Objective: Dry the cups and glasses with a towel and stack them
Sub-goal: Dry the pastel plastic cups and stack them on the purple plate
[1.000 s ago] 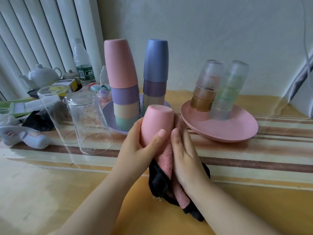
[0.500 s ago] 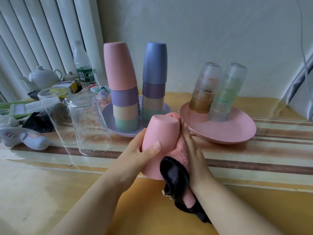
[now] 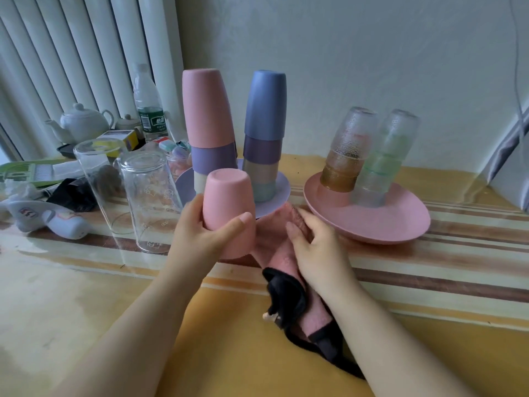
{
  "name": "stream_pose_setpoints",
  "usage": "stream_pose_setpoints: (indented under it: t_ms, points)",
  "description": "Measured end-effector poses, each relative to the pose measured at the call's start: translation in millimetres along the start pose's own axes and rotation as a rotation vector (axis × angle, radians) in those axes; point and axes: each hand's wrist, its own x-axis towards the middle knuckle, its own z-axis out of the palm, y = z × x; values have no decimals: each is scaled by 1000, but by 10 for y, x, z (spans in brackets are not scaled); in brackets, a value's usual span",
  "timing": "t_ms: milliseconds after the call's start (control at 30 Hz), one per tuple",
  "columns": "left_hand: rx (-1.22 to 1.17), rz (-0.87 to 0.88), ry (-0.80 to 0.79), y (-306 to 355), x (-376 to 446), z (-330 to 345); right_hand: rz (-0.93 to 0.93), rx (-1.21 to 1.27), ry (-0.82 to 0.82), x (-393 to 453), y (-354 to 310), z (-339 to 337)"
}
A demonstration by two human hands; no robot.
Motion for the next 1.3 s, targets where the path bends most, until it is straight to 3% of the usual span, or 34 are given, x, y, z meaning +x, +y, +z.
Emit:
stream_pose_setpoints:
  t_ms: [167,533,767,1300]
  points:
    - [122,-6,54,1,-13,35,-68,-188,-19,64,164,-127]
    - [423,109,69,435,551,358,-33,-119,10,93,302,-146]
    - [638,-39,120,256,707,628,-66,-89,17,101,313,-156]
    - [682,-99,126,87,687,576,-112,-121,30,107,328,-136]
